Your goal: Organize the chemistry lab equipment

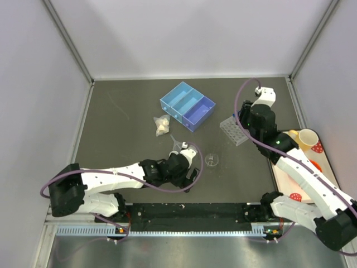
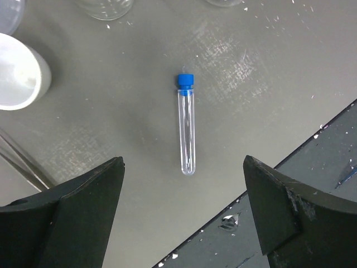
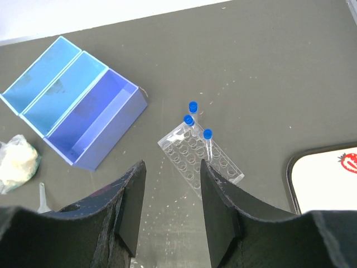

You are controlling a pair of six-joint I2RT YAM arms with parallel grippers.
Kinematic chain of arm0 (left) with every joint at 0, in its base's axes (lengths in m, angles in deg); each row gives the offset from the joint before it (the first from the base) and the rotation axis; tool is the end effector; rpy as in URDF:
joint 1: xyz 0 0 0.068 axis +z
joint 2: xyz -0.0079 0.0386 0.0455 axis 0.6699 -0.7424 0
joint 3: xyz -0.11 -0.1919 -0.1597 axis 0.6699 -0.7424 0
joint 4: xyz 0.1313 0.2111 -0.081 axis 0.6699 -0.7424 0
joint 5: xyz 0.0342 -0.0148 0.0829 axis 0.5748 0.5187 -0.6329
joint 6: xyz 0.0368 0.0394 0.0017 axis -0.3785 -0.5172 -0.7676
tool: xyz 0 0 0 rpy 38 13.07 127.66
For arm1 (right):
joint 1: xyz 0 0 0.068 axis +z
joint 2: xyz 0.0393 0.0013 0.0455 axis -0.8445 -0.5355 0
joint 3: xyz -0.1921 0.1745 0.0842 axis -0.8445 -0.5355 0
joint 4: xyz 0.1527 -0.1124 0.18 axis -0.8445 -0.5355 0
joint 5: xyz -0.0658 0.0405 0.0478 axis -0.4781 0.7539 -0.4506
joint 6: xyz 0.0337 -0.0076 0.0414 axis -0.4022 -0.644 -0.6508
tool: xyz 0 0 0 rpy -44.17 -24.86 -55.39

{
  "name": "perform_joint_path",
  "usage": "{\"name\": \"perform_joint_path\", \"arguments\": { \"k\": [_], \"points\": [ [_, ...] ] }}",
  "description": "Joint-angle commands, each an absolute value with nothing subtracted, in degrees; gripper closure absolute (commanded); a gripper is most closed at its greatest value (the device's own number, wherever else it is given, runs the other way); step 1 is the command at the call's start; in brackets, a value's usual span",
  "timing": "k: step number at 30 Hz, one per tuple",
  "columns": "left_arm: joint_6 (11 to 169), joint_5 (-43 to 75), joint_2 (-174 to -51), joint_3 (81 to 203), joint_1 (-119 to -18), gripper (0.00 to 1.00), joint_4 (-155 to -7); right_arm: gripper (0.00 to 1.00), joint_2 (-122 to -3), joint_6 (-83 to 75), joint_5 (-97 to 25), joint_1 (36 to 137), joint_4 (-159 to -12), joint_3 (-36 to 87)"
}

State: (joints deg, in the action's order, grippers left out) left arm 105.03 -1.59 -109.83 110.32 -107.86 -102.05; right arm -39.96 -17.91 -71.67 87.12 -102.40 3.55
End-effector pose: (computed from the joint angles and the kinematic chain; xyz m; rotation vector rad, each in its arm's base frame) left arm 0.1074 -0.2254 0.2018 0.7751 2.3901 -0.5072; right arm 0.2075 0.0979 0.3392 0.1763 1.9001 0.1056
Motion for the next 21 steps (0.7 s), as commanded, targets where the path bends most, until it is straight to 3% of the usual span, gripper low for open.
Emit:
{"name": "perform_joint_path", "arguments": {
  "k": [1,15,21],
  "points": [
    [107.5,-4.1,-111.7,112.0,-109.9,0.07,-98.9,0.56,-36.4,-18.3,-69.8,87.9,-104.9,2.8],
    [113.3,-12.7,-123.5,116.0,-113.9,0.14,-103.3,0.56,-31.7,-18.6,-66.6,88.2,-106.8,0.0],
    [113.9,-12.7,-126.2,117.0,-114.2,0.42,-104.2,0.57,-30.5,-18.2,-66.8,88.3,-107.4,-0.5]
  ]
}}
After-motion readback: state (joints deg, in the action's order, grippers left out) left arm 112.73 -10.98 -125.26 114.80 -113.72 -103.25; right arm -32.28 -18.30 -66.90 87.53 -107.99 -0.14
